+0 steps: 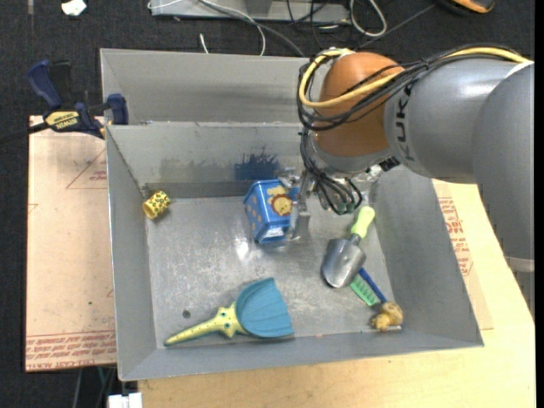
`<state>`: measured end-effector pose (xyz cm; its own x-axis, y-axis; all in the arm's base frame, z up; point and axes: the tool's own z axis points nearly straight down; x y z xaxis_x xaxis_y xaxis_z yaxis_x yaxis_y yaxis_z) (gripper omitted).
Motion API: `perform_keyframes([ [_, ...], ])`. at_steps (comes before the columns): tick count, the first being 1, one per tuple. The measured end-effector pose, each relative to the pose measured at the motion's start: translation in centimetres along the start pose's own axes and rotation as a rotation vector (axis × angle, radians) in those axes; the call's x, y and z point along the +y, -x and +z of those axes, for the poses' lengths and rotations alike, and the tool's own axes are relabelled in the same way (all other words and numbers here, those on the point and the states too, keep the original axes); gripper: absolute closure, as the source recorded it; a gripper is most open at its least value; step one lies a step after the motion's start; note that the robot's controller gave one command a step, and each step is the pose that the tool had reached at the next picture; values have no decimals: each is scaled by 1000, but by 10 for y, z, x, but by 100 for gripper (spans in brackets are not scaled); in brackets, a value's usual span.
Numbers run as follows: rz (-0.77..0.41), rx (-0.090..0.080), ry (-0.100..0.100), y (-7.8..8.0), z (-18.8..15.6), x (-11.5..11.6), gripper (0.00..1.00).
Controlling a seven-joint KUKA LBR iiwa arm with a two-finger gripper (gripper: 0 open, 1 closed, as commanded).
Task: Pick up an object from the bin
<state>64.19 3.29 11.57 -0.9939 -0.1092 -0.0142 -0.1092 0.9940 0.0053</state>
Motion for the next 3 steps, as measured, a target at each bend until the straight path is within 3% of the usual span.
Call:
perform_keyframes([
  [2,1,0,0,0,0,0,100],
  [3,-12,-3,1,9,-139,14,100],
])
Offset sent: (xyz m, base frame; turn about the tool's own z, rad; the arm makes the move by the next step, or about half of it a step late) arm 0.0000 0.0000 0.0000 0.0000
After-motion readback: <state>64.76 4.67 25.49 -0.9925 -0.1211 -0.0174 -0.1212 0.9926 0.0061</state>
